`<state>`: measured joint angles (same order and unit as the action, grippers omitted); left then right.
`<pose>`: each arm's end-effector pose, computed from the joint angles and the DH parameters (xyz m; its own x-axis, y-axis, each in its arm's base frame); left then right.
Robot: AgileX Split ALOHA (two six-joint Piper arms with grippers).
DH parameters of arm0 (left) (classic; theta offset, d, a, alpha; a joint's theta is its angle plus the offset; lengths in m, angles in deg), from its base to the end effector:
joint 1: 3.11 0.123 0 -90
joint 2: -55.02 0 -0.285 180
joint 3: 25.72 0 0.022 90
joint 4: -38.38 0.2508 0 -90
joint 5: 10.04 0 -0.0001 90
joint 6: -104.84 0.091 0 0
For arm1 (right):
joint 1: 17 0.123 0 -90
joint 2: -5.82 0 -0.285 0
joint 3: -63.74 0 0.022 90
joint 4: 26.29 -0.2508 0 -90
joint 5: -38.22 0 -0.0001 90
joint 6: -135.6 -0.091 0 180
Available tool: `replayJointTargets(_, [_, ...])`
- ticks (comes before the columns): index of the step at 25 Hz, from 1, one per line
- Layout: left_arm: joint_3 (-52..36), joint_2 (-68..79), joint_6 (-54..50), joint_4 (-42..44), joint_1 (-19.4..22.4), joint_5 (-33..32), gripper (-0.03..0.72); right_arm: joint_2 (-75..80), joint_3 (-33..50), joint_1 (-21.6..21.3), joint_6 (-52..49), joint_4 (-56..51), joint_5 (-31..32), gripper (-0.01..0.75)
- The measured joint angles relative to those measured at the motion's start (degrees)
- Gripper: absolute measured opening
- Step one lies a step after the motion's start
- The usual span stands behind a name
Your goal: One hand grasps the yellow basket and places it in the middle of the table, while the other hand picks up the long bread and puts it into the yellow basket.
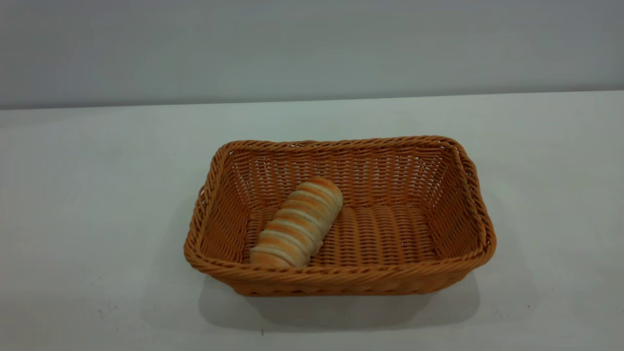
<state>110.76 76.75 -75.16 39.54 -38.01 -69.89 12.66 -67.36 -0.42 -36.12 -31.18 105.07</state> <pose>0.0240 -0.0148 0.3011 -0.4658 0.3374 -0.8181 0.5651 0.8248 0.0184 -0.0132 0.0035 0.2675 -0.4735 -0.2561 -0.8427 -0.4027 0.9139 -0.0514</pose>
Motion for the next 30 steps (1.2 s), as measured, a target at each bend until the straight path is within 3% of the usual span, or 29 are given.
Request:
replayJointTargets(8, [-3.36, -8.36, -2.31, 4.32, 0.00, -5.50, 0.515, -0.11, 0.06, 0.00, -3.87, 1.95, 0.00, 0.501])
replayJointTargets(30, [-5.74, -10.38, -2.97, 4.23, 0.00, -5.44, 0.515, -0.18, 0.06, 0.00, -4.45, 1.95, 0.00, 0.501])
